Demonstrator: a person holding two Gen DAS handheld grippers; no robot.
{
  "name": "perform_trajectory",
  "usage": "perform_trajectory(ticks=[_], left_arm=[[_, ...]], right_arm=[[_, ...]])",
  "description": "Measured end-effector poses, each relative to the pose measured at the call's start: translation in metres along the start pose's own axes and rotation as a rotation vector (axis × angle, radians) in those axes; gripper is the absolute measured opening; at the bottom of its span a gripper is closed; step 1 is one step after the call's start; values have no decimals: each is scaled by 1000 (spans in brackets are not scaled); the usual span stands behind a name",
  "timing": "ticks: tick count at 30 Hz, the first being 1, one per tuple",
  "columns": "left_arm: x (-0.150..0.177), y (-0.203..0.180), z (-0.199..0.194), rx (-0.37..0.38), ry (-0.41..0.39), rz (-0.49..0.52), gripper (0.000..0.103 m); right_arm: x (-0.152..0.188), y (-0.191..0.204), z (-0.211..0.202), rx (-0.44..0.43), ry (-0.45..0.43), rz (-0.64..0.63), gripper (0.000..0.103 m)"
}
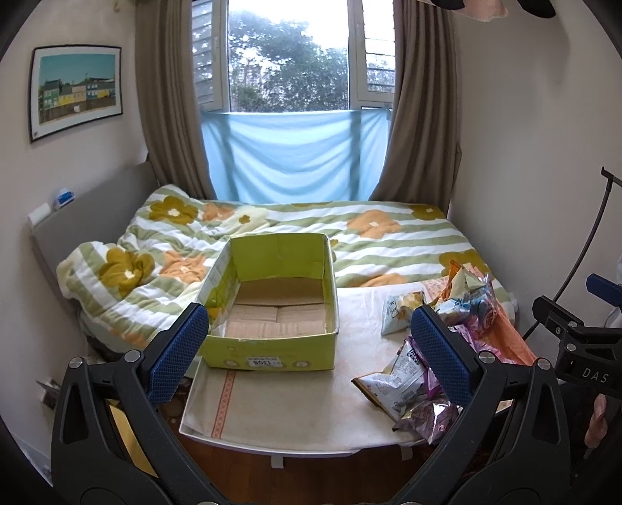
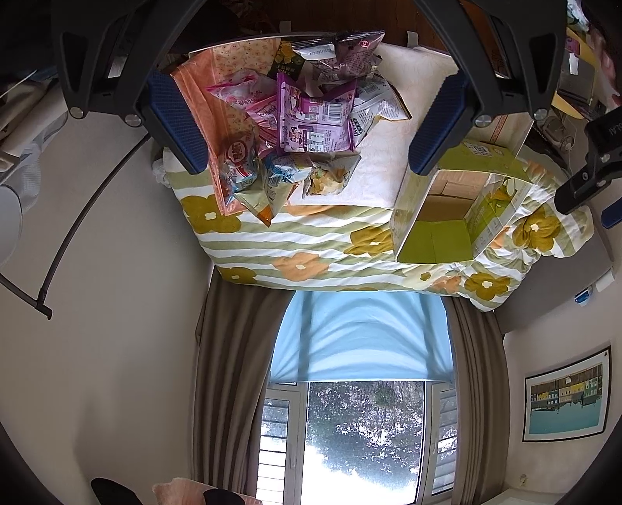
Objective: Organize snacks
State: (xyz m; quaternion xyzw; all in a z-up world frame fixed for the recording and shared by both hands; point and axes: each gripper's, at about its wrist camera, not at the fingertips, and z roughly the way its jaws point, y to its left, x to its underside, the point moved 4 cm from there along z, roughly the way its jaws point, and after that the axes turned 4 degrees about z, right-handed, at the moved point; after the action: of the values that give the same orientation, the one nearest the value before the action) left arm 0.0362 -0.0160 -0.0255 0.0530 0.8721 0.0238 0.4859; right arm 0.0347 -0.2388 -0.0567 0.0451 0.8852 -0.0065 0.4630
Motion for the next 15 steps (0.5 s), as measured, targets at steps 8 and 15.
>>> perform_trajectory(ticks=[8,15], left_arm=[[27,-28,54,72,46,137,103],[51,-56,132,233,157,268,103]], right_arm=[[29,-25,39,-60,114,-26,103],[54,-33,89,-110,250,31,103]])
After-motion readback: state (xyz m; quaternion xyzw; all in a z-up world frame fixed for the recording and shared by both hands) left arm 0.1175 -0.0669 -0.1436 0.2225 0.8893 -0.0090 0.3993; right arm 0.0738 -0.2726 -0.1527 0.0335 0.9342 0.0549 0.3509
